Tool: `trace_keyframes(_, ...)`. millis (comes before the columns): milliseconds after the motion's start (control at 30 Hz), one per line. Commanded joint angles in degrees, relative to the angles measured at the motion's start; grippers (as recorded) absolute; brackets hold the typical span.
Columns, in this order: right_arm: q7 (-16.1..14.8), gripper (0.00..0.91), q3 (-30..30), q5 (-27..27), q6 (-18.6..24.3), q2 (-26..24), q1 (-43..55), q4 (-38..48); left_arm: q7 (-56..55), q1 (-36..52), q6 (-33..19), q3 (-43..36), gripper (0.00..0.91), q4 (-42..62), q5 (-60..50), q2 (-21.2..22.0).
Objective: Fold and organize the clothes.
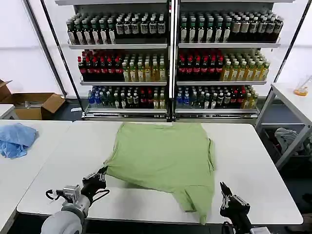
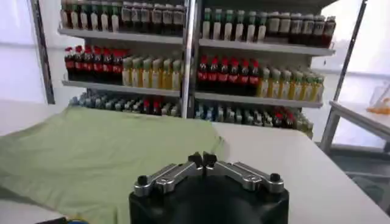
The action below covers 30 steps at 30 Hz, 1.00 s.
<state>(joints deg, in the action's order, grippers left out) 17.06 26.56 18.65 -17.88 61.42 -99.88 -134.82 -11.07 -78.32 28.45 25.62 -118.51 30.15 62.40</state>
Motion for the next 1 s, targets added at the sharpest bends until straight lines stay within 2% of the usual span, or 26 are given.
trace_keyframes(33, 0.1, 0.907, -3.7, -0.1, -3.6, -0.1, 1.1, 2.4, -0.1, 2.7, 0.0, -0.8, 0.030, 2.3, -0.8, 1.4)
trace_keyframes(200, -0.7, 0.907, -7.1, -4.4, -2.9, 4.3, -6.8, 1.1, 0.0, 1.0, -0.2, -0.1, 0.030, 1.7, -0.9, 1.6)
trace_keyframes(333, -1.3, 0.907, -7.4, -6.5, -1.3, 5.2, -10.8, 1.1, 0.0, 0.5, -0.1, 0.1, 0.030, 1.1, -0.9, 1.7)
trace_keyframes(800, -2.2, 0.907, -7.9, -6.4, -1.0, 6.4, -4.4, 8.2, 0.0, -0.1, -0.3, -0.2, 0.030, 1.1, -1.3, 2.1)
trace_keyframes(867, -2.5, 0.816, -8.6, -6.5, -0.9, 6.6, -4.0, 8.6, 0.0, -0.2, -0.3, -0.2, 0.030, 1.1, -1.3, 2.0)
trace_keyframes(1000, -2.7, 0.403, -9.5, -6.5, -0.7, 7.2, -3.1, 9.3, 0.1, -0.1, -0.4, -0.2, 0.020, 1.2, -1.3, 1.9)
